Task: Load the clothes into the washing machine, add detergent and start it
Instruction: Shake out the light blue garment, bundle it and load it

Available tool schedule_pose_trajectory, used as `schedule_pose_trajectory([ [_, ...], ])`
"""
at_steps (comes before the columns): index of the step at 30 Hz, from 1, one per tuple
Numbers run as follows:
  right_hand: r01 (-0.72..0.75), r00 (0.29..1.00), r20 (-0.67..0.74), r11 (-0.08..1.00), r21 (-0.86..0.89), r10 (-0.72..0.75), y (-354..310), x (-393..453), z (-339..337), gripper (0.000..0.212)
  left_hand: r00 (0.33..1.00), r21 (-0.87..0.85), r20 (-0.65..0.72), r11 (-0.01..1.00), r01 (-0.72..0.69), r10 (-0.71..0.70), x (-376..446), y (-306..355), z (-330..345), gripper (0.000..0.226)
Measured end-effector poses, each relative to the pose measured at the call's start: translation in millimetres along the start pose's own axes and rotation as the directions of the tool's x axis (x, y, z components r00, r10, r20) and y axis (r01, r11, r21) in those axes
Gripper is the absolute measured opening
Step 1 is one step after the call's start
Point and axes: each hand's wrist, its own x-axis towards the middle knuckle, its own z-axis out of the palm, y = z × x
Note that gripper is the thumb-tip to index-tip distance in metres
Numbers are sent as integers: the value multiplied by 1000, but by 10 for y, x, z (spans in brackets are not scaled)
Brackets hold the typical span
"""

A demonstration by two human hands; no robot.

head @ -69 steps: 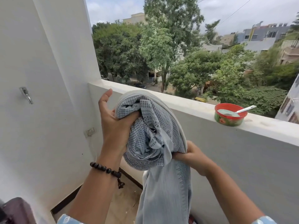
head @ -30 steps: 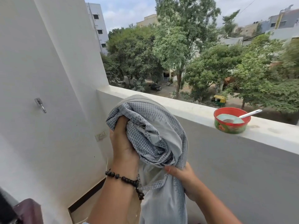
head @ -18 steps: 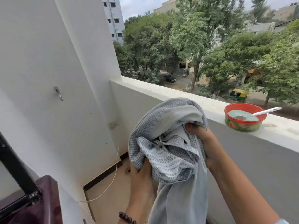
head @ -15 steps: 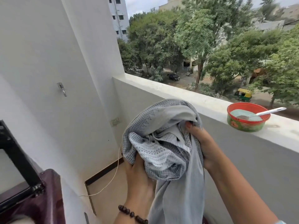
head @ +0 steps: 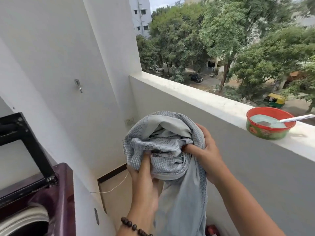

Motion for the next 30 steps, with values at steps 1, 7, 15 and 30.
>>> schedule_pose_trajectory([
  [1,19,1000,21,999,-51,-18,-42,41,-89,63,997,78,67,996,44,-49,-51,24,-109,73],
  [7,164,888,439,800,-577,134,-429,239,-357,65,922,683,381,651,-329,66,10,676,-289,134],
  [15,295,700,619,647,-704,355,-649,371,-110,91,711,821,556,152,-550,-430,183,618,400,148],
  [30,-177,718,653,971,-162,240,113,109,-733,123,816,565,556,648,-510,158,321,587,297,136],
])
